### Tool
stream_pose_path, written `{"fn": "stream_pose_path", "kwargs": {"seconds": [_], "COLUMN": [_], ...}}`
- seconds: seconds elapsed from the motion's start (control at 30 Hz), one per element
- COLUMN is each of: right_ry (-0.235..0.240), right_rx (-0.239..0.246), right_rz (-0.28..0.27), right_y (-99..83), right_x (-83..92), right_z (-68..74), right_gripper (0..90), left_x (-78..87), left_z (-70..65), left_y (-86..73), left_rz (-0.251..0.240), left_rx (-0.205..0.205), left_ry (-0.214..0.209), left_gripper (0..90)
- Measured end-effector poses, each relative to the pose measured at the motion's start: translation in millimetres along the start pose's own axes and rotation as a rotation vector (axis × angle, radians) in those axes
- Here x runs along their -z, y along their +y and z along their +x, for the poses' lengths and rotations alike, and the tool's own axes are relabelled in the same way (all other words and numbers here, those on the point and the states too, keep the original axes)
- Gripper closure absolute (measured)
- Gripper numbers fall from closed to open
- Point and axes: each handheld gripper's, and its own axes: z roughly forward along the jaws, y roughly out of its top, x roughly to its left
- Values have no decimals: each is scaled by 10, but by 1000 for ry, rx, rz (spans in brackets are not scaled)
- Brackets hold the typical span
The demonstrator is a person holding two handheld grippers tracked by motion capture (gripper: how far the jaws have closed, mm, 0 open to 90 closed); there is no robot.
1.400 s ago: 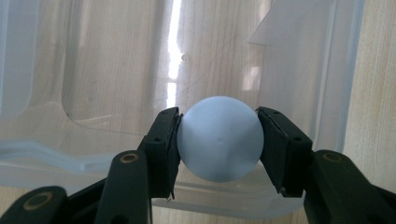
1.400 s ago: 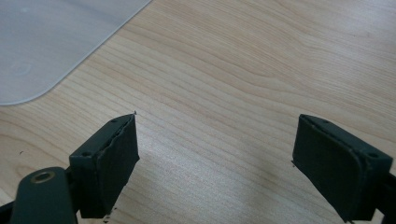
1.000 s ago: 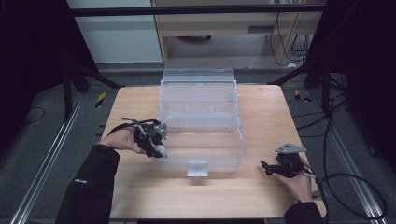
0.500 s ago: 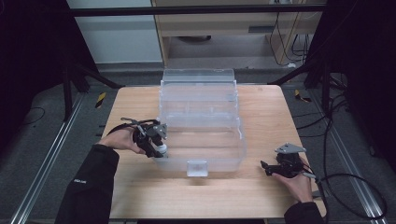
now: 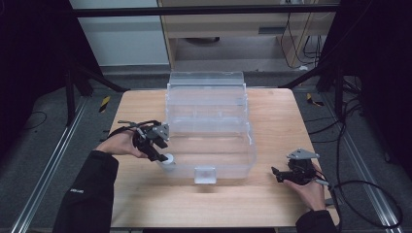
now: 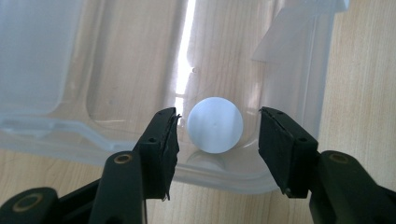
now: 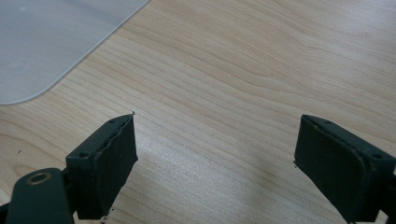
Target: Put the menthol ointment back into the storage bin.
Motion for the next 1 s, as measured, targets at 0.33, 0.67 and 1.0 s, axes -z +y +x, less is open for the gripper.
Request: {"fn": "stream_pose_path", "kwargs": {"seconds": [0.33,0.67,1.0], "right_ry": [-5,0,8], "right_rx": [-12,-21,-9], "right_rz": [-6,-6,-13], "right_y": [0,0,-4], "right_x": [20,29,48], "right_z": [-14,-22,-21], "right_gripper": [143,157,210], "left_x": [326,506,349], "left_z": [-103,-327,-576], "left_y": [-122,-491,-1005], "left_rz": [-151,-367,-551], "left_rx": [104,291,583], "left_ry": [123,289,541], "left_gripper": [404,344,299]}}
